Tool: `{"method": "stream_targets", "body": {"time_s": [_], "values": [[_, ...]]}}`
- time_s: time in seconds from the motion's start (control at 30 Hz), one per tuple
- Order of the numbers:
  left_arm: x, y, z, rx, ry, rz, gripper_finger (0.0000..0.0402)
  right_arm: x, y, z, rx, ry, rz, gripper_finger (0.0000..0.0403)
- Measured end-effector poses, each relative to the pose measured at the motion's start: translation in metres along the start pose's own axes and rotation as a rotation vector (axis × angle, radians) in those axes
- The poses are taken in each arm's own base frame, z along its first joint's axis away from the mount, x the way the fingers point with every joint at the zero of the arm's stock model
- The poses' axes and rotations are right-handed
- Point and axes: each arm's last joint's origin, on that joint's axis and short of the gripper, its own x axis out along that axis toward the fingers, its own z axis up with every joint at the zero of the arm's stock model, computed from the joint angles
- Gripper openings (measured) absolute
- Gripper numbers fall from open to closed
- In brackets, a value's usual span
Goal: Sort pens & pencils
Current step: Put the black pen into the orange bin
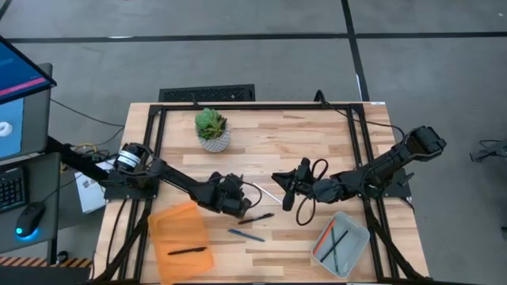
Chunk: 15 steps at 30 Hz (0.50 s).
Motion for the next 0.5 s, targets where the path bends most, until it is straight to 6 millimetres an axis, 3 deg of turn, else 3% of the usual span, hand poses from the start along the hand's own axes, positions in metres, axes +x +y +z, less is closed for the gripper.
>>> {"method": "stream_targets", "body": {"time_s": [0.2, 0.5], "values": [[-0.003, -0.003, -0.005, -0.018, -0.006, -0.007, 0.0119, 0.000, 0.000, 0.000, 0.001, 0.000, 0.000, 0.0067], [0.013, -0.005, -0.021, -0.031, 0.020, 0.037, 0.0119, -0.002, 0.002, -0.001, -0.002, 0.005, 0.011, 0.0067]]}}
